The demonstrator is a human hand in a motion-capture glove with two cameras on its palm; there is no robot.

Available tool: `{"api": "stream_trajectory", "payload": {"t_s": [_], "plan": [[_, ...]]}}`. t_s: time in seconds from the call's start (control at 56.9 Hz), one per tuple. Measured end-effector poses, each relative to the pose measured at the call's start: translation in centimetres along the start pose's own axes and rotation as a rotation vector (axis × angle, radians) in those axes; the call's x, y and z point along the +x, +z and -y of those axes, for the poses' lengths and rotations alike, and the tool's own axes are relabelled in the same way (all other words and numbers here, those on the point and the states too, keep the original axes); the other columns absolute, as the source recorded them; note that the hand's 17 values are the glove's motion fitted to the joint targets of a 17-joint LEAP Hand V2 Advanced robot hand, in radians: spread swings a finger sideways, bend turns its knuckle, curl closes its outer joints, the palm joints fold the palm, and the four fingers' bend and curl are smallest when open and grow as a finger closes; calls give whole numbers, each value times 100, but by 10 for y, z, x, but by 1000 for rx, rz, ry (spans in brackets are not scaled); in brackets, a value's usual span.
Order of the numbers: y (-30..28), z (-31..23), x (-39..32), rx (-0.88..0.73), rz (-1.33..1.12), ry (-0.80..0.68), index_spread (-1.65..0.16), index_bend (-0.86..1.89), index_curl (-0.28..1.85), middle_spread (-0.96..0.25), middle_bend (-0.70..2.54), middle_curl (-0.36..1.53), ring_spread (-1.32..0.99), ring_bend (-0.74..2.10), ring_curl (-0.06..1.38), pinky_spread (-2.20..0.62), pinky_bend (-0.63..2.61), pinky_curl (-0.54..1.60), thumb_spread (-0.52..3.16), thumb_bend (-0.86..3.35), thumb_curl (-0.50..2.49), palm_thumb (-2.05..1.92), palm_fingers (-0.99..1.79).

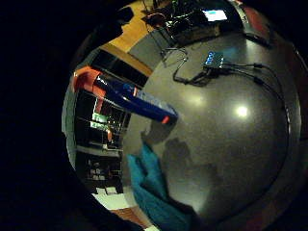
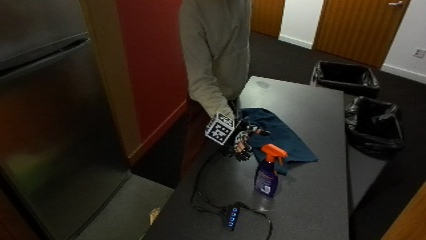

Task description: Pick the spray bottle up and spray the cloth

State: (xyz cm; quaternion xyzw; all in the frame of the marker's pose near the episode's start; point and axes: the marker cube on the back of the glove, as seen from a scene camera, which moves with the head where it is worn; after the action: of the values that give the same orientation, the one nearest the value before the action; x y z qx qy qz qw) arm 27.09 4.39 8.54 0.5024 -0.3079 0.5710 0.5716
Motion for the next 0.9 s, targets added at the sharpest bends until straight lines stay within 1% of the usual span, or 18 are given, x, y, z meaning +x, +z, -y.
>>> {"api": "stream_trajectory", "payload": {"t_s": [0.07,0.123,0.228,0.299,0.351,0.439,0.545,0.65,0.896], "plan": [[2,5,2,3,-7,9,-30,14,22,-8,36,38,-2,45,30,14,32,32,96,-2,40,64,37],[4,8,4,4,-7,16,-28,16,24,-10,38,39,-4,49,31,13,25,30,96,-2,40,65,49],[6,16,6,-1,-6,31,-26,19,28,-16,43,42,-14,57,34,6,20,28,95,-2,41,69,82],[4,22,4,15,-7,15,-26,17,29,-18,43,44,-18,64,38,-9,33,33,94,0,43,75,113],[1,24,2,58,-9,-8,-26,22,34,-19,43,48,-19,71,44,-12,45,39,92,0,44,79,125],[-3,26,-5,129,14,-28,-25,38,42,-21,52,54,-21,76,50,-13,63,48,90,1,48,88,135],[-3,25,-10,125,27,-47,-23,57,52,-20,70,64,-22,81,56,-13,75,56,86,6,54,102,139],[-1,19,-12,110,40,-42,-21,69,60,-19,82,71,-22,89,62,-13,83,62,81,6,59,108,131],[-3,16,-11,118,63,-22,-19,82,71,-17,95,82,-22,100,72,-13,89,71,65,2,68,113,118]]}}
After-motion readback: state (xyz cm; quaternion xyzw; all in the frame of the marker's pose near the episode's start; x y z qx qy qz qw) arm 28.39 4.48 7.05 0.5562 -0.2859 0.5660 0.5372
